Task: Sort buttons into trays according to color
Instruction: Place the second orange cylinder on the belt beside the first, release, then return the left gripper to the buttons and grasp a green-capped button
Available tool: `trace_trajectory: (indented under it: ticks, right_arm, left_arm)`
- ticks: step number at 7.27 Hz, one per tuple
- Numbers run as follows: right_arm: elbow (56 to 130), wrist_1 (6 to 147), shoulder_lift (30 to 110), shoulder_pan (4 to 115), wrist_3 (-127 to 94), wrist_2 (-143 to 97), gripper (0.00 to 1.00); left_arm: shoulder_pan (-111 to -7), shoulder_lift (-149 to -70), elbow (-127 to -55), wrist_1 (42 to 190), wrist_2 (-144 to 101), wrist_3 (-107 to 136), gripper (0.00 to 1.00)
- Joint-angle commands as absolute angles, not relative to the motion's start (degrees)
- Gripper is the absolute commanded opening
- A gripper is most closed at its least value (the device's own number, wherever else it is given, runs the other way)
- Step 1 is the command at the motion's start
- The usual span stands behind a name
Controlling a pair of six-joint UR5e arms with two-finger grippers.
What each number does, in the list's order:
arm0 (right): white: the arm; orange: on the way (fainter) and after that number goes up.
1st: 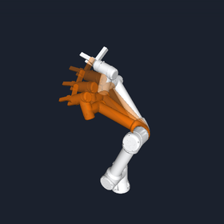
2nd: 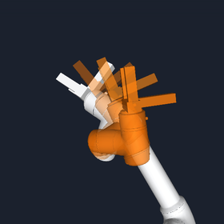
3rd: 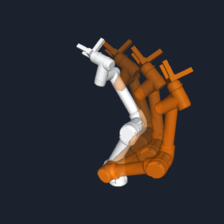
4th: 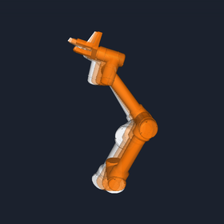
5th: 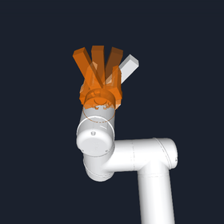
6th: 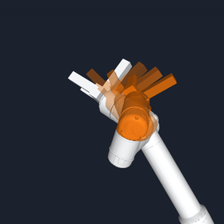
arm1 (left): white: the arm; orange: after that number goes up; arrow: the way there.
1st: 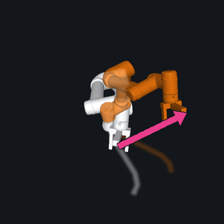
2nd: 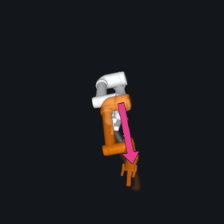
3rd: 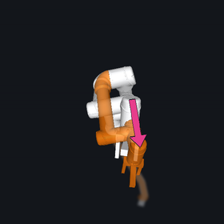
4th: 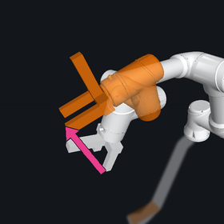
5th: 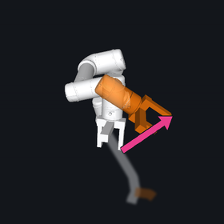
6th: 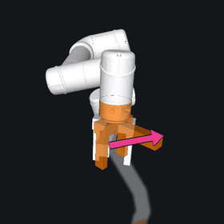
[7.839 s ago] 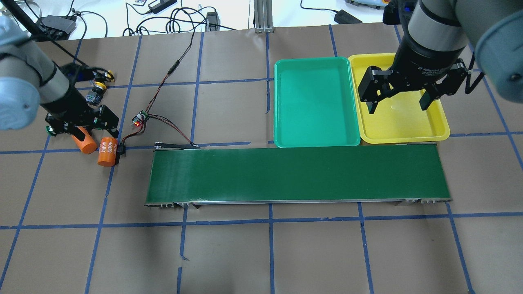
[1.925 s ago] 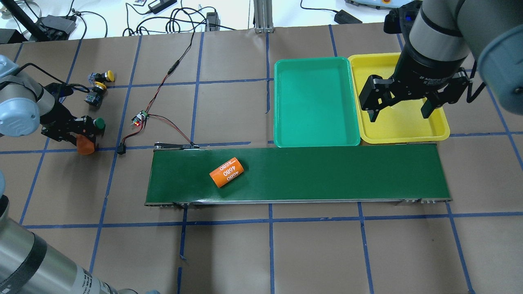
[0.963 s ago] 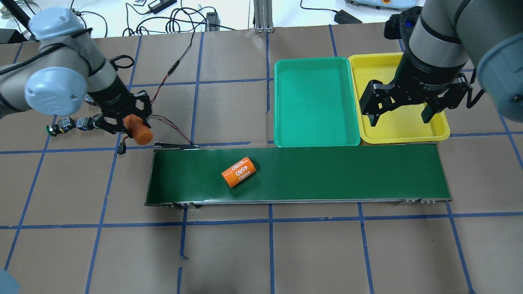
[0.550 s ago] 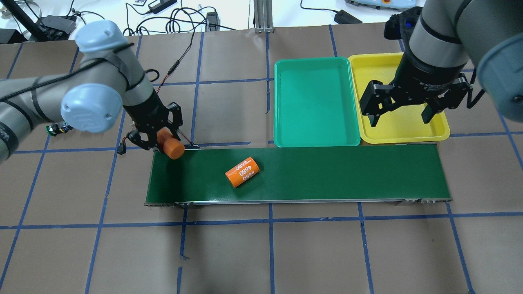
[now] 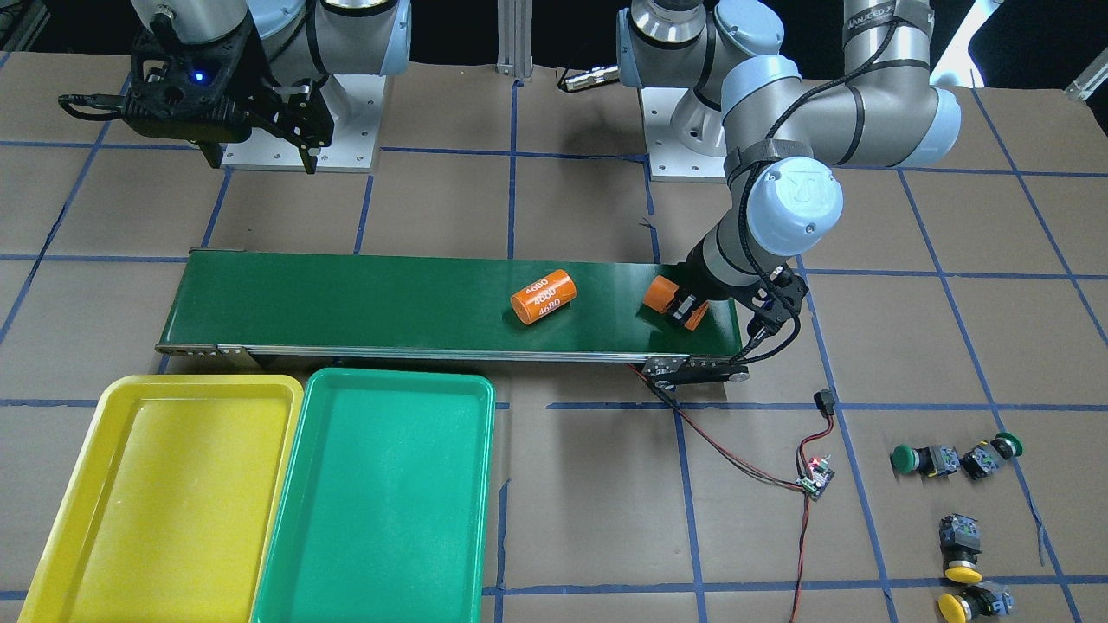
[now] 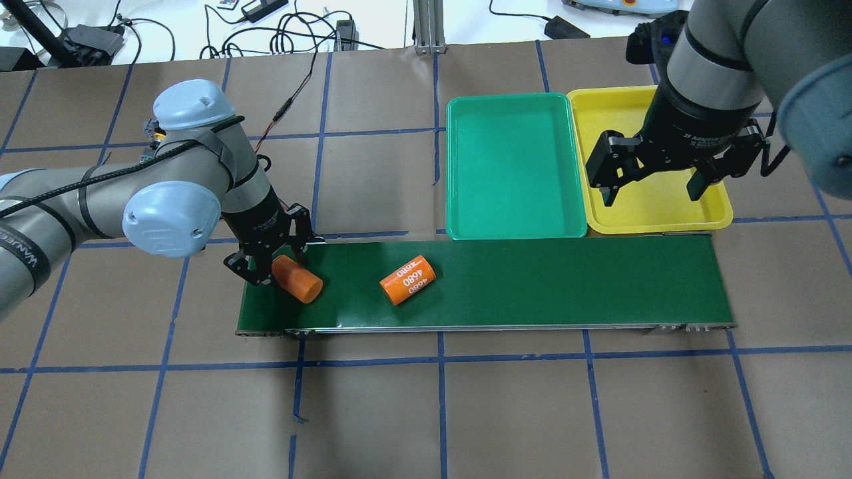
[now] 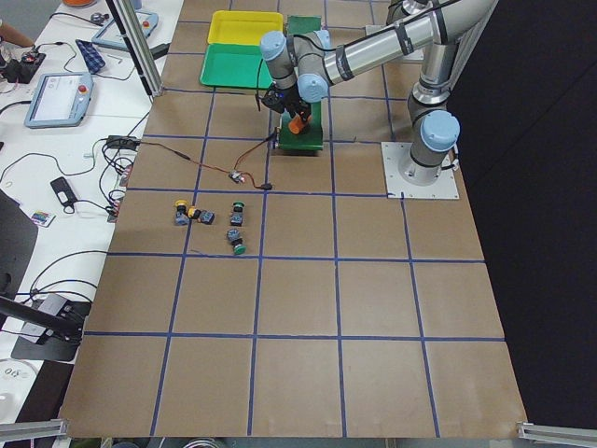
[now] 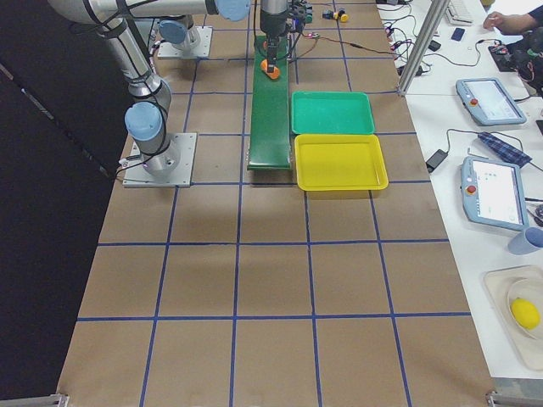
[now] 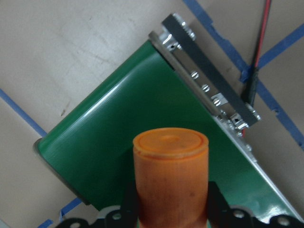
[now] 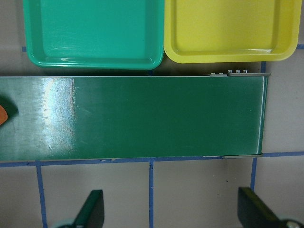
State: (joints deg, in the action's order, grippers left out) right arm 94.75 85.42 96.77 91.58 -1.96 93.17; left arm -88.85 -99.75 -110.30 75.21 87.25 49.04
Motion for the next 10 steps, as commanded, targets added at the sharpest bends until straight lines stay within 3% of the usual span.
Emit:
trace_trajectory:
  ticks: [1,3,5,6,10]
  right_arm:
    - [94.75,85.52,96.85,91.58,-2.11,93.16,1.0]
    - [94.75,85.69,96.77,91.58,-1.5,93.25,1.0]
    - [94.75,85.61,96.85,91.58,-1.76,93.34,1.0]
    - [94.75,85.52,96.86,91.58,-1.67,93.43,1.0]
    - [94.75,85.43,97.29,91.58,-1.85,93.25,1.0]
  left_arm:
    - [-88.42,-98.01,-109.34,74.97,87.88,46.77,1.0]
    - [-82.92,-97.47,-103.47,78.12,89.64,34.16,1.0]
    - [-69.07,-99.83,-98.56,78.13,92.28,8.23,1.0]
    - [-64.04,-102.98,-94.96,77.79,91.85,-2.27,1.0]
    - [-62.75,-120.29,-86.66,67.69,92.2,-12.72,1.0]
